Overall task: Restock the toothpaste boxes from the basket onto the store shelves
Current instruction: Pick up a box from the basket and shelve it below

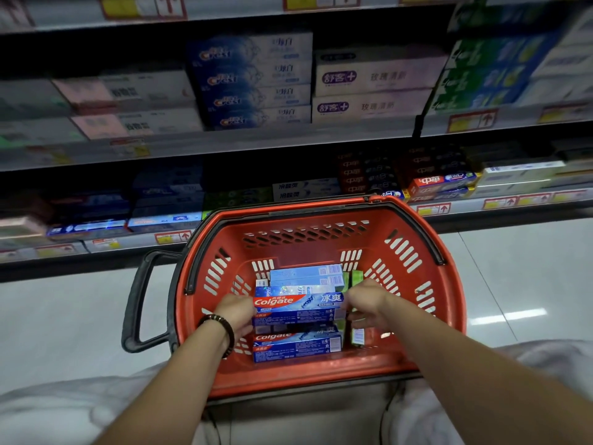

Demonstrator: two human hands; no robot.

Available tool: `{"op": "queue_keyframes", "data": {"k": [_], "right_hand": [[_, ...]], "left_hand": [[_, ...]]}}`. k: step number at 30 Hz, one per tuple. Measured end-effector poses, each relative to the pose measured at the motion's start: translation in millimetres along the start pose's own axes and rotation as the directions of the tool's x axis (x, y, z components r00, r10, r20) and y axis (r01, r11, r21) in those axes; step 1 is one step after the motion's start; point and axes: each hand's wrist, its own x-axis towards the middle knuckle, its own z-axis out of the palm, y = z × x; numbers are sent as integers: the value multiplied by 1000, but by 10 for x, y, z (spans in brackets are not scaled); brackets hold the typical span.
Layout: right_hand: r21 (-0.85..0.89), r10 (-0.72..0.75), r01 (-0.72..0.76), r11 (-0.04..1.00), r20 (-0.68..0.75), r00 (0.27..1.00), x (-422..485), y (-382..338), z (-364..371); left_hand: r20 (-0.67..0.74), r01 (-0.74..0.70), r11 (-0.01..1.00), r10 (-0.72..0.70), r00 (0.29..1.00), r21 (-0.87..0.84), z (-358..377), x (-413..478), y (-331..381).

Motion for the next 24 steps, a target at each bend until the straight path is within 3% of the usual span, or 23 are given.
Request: {"op": "queue_keyframes", "data": {"k": [11,18,24], "right_hand": [[44,-82,86,995,-88,993,-426,-205,-155],[-55,-121,111,992,-205,971,-693,-400,-254],[-102,-186,168,981,-215,959,-906,-583,-396]], "left_hand": [[-7,-77,993,77,997,-90,-105,-380,128],[-24,-134,987,132,991,-90,-99,-642,213],[-15,-172,972,171,985,-160,-173,-859,352]]}}
